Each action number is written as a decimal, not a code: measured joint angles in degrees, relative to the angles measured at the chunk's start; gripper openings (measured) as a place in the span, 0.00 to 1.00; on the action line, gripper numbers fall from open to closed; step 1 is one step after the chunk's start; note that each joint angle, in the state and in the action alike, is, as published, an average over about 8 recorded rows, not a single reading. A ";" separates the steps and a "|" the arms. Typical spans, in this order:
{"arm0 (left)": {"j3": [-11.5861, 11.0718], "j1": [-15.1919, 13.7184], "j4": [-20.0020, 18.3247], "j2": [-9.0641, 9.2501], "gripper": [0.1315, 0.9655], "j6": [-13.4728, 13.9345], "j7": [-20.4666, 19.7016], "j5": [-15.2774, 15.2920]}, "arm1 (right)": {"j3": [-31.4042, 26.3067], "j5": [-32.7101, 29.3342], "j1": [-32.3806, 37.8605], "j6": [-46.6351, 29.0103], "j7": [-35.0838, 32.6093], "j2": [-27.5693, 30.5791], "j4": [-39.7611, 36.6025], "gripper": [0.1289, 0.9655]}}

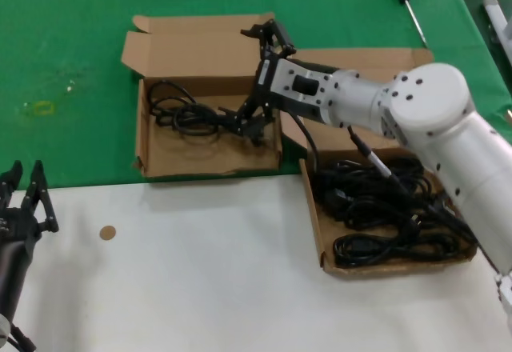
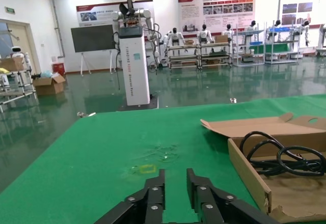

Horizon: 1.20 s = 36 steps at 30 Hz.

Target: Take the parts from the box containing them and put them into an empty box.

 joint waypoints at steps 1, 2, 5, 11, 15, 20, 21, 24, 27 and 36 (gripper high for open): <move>0.00 0.00 0.00 0.00 0.09 0.00 0.00 0.00 | 0.32 0.27 -0.76 0.43 0.31 0.09 0.64 0.94; 0.00 0.00 0.00 0.00 0.10 0.00 0.00 0.00 | 0.64 0.54 -1.54 0.87 0.63 0.18 1.30 0.94; 0.00 0.00 0.00 0.00 0.11 0.00 0.00 0.00 | 1.64 1.37 -3.91 2.22 1.59 0.46 3.31 0.97; 0.00 0.00 0.00 0.00 0.19 0.00 0.00 0.00 | 3.66 3.06 -8.71 4.94 3.54 1.03 7.39 1.00; 0.00 0.00 0.00 0.00 0.27 0.00 0.00 0.00 | 5.05 4.22 -12.04 6.81 4.88 1.42 10.20 1.00; 0.00 0.00 0.00 0.00 0.40 0.00 0.00 0.00 | 6.73 5.63 -16.07 9.12 6.54 1.89 13.60 1.00; 0.00 0.00 0.00 0.00 0.43 0.00 0.00 0.00 | 7.06 5.91 -16.89 9.58 6.87 1.99 14.27 1.00; 0.00 0.00 0.00 0.00 0.52 0.00 0.00 0.00 | 8.07 6.75 -19.30 10.95 7.85 2.27 16.31 1.00; 0.00 0.00 0.00 0.00 0.58 0.00 0.00 -0.01 | 9.12 7.61 -21.81 12.35 8.86 2.57 18.40 1.00; 0.00 0.00 0.00 0.00 0.77 0.00 0.00 -0.01 | 12.17 10.17 -29.07 16.51 11.84 3.42 24.59 1.00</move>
